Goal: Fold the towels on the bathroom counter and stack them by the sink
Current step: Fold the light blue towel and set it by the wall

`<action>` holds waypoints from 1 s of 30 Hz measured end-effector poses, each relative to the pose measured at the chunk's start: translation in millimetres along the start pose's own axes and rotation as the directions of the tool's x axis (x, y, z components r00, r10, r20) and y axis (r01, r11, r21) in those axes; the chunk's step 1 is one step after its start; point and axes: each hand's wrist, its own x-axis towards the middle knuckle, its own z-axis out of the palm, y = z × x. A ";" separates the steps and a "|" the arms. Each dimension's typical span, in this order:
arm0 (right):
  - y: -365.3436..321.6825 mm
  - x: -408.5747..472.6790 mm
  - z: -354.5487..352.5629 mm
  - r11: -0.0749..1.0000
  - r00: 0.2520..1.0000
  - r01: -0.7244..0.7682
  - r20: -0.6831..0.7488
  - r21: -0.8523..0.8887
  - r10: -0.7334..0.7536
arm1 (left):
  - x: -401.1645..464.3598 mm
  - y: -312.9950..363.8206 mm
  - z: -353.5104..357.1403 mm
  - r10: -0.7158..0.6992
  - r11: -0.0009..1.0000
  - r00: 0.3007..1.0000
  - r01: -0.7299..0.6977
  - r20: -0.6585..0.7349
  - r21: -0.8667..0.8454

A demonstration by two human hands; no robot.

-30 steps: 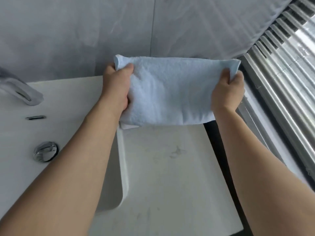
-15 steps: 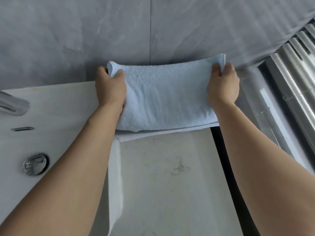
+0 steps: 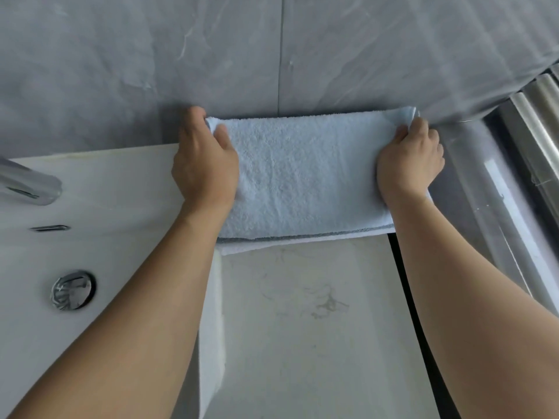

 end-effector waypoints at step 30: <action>-35.3 -260.0 -29.1 0.733 0.797 0.574 -0.042 0.364 -0.603 | -127.5 -122.2 -117.1 0.429 0.902 0.903 -0.430 -0.028 -0.042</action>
